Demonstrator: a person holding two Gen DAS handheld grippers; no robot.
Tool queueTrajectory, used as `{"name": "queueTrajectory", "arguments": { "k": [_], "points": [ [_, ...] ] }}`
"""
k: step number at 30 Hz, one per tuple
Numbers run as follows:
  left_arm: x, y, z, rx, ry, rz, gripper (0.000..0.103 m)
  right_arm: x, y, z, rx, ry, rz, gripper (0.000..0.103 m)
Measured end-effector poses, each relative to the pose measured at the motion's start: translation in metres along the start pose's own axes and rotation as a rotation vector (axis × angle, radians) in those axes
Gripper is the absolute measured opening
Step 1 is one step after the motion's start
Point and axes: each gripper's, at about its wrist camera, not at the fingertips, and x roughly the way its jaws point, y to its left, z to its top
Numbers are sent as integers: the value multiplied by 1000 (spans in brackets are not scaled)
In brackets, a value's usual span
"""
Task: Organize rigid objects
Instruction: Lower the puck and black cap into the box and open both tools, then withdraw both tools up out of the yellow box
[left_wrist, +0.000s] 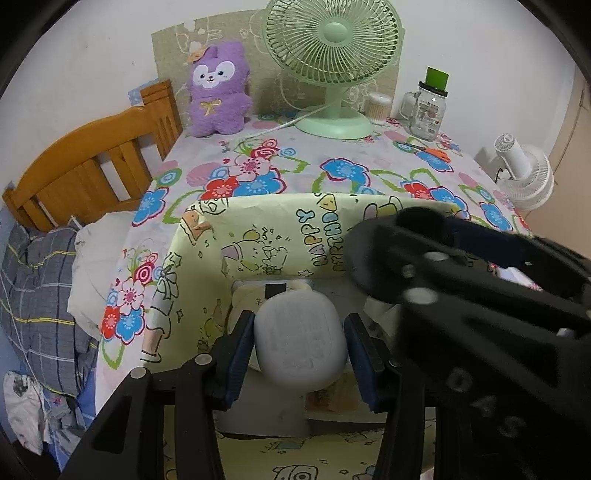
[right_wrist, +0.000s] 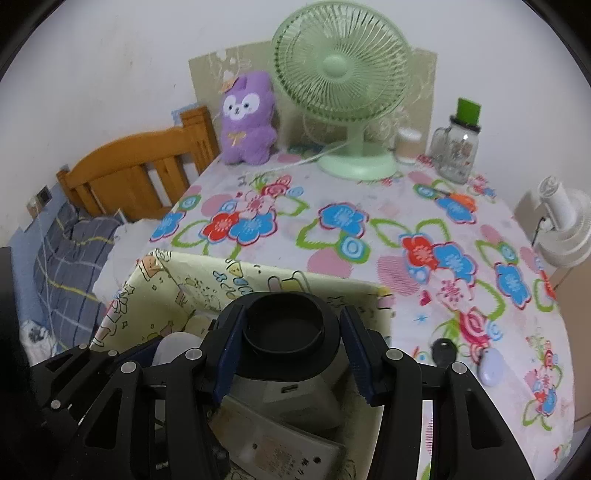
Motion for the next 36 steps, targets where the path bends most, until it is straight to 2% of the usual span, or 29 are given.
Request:
{"name": "queueTrajectory", "arguments": {
  "k": [2, 4, 5, 6, 10, 12, 15, 36],
  "points": [
    [-1, 0, 1, 8, -2, -2, 56, 4, -2, 1, 16, 3, 25, 55],
    [-3, -2, 2, 13, -9, -16, 66, 6, -2, 1, 29, 1, 54, 55],
    [-6, -2, 3, 16, -20, -9, 80, 7, -2, 1, 30, 4, 67, 56],
    [-7, -3, 3, 18, -30, -1, 89, 8, -1, 2, 27, 7, 72, 56],
    [-14, -4, 5, 38, -78, 46, 90, 6, 5, 3, -13, 2, 82, 60],
    [-14, -3, 6, 30, -77, 41, 90, 3, 6, 2, -33, -9, 75, 74],
    [-16, -4, 6, 21, -68, 19, 92, -4, 7, 0, -58, -38, 57, 79],
    [-50, -57, -2, 79, -129, -21, 102, -61, -34, -18, -27, -114, -17, 91]
  ]
}}
